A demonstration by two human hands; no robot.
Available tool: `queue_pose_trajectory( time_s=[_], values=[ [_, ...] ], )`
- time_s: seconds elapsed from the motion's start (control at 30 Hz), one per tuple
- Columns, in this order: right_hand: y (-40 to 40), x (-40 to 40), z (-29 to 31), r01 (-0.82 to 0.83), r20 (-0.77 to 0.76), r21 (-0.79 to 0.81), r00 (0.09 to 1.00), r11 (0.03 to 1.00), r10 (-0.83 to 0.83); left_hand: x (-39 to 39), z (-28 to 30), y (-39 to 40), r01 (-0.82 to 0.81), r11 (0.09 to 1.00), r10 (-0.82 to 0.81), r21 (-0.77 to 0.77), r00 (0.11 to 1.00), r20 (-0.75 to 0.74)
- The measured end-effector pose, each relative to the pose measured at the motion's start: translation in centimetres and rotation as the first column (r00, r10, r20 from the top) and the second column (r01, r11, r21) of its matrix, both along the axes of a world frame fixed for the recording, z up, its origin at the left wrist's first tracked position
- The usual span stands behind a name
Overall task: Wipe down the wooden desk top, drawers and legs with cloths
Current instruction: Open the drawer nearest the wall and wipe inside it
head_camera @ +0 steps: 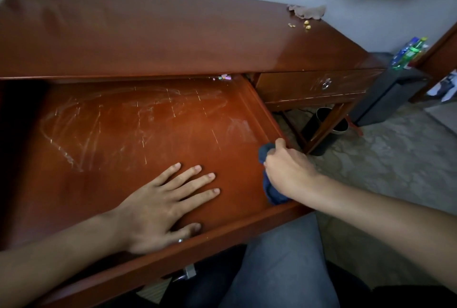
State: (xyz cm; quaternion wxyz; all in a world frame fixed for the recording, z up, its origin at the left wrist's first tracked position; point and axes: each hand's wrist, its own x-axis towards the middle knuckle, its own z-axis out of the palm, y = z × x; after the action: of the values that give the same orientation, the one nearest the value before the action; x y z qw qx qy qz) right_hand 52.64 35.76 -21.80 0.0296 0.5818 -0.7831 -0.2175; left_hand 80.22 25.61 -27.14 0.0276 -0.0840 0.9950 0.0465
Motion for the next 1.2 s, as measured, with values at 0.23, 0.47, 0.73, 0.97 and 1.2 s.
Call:
queue_pose_trajectory(
  time_s=[0.23,0.47,0.73,0.97,1.2],
  values=[
    [-6.5,-1.2,-0.8,0.001,0.008,-0.346,1.000,0.938,0.002,-0.1,-0.2,0.0,-0.012,1.000,0.013,0.005,1.000,-0.018],
    [1.0,0.1,-0.3,-0.154,0.025,-0.115,0.987,0.981,0.158,-0.1,0.3,0.0,-0.021,0.999,0.019,0.039,0.999,0.049],
    [-10.7,-3.9,-2.4,-0.062,0.091,-0.260,0.992,0.964,0.089,-0.5,0.6,-0.1,-0.040,0.999,0.038,0.012,0.991,0.130],
    [-7.2,-2.5,-1.5,-0.223,0.147,-0.324,0.948,0.919,0.281,0.0,0.6,0.0,-0.032,0.999,0.028,0.030,0.990,0.139],
    [-1.8,-1.5,-1.1,-0.241,0.411,-0.290,0.843,0.926,0.348,-0.3,0.8,0.1,-0.034,0.999,0.028,0.041,0.988,0.150]
  ],
)
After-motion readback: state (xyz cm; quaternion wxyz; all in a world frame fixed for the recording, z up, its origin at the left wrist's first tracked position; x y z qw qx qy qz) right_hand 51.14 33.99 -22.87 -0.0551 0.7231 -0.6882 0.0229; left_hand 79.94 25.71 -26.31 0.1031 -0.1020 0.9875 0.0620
